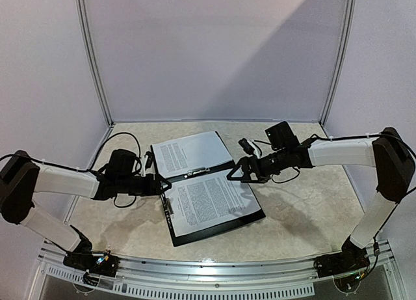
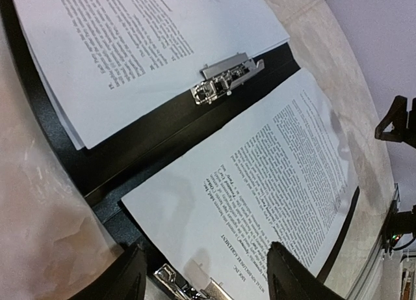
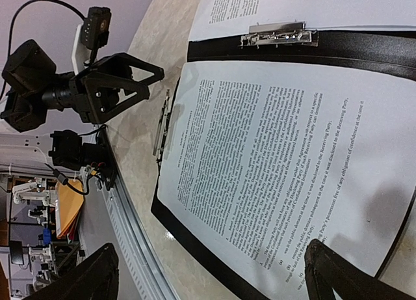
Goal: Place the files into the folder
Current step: Close the spring clip on the folder with some files.
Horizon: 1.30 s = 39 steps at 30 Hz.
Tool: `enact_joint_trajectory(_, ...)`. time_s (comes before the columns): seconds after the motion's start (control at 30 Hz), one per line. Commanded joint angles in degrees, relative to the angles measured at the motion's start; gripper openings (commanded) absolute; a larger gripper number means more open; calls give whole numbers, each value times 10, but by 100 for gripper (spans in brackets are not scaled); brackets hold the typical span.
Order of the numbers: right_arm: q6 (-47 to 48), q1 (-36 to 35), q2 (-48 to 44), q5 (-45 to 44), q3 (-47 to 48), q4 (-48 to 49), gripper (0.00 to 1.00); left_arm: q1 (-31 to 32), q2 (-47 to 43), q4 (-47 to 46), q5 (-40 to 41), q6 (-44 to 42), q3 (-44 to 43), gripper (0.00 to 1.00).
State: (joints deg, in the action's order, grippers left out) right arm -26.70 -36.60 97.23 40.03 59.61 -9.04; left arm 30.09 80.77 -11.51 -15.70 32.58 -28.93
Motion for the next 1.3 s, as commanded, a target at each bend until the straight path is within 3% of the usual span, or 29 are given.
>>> enact_joint_trajectory(0.0,0,-3,-10,15,3,3,99,-5,23,-36,-9,-12,16,63)
enact_joint_trajectory(0.47,-6,-4,-9,25,-2,4,99,-6,86,-89,-62,0,21,58)
enact_joint_trajectory(1.27,-17,-4,-1,35,-10,17,99,-2,-30,-58,-122,32,43,55)
